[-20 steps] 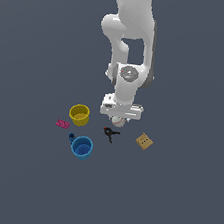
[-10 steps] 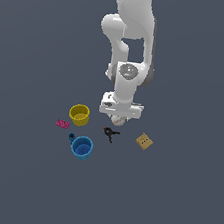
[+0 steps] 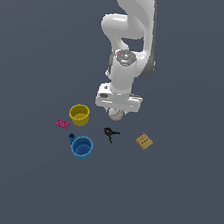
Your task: Pick up a designated object from a clutter of objects.
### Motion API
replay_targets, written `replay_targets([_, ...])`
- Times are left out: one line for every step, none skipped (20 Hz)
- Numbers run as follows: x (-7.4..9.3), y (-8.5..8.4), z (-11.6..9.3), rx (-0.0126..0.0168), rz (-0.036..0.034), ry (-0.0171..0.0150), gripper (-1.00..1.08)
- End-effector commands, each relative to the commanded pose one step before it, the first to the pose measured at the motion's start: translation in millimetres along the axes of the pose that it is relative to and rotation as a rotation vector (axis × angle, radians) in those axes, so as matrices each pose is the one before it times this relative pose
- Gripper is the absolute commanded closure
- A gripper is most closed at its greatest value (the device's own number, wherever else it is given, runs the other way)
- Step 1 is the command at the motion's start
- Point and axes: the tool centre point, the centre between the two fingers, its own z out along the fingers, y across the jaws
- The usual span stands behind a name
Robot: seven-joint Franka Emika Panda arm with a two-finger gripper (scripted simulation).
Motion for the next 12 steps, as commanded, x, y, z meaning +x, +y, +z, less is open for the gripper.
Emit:
replay_targets([0.92, 6.83, -19.33, 0.00084, 0.00005, 0.00200, 1.08])
replay_targets([0.22, 3.01, -8.28, 0.00000, 0.00000, 0.00000, 1.08])
replay_targets([0.25, 3.24, -8.65, 0.00068, -0.00002, -0.00009, 1.08])
replay_targets([0.25, 3.26, -8.96, 0.00000, 0.00000, 0.00000, 1.08])
replay_targets([0.27, 3.36, -8.90, 0.00068, 0.00002, -0.00010, 1.08])
replay_targets([0.26, 3.24, -8.89, 0.00000, 0.00000, 0.00000, 1.08])
replay_targets([0.27, 3.23, -8.87, 0.00000, 0.00000, 0.00000, 1.08])
replay_targets([0.28, 3.24, -8.86, 0.00000, 0.00000, 0.00000, 1.08])
replay_targets([0.28, 3.24, -8.85, 0.00000, 0.00000, 0.00000, 1.08])
replay_targets([0.29, 3.25, -8.86, 0.00000, 0.00000, 0.00000, 1.08])
replay_targets([0.31, 3.26, -8.88, 0.00000, 0.00000, 0.00000, 1.08])
replay_targets([0.32, 3.28, -8.90, 0.00000, 0.00000, 0.00000, 1.08])
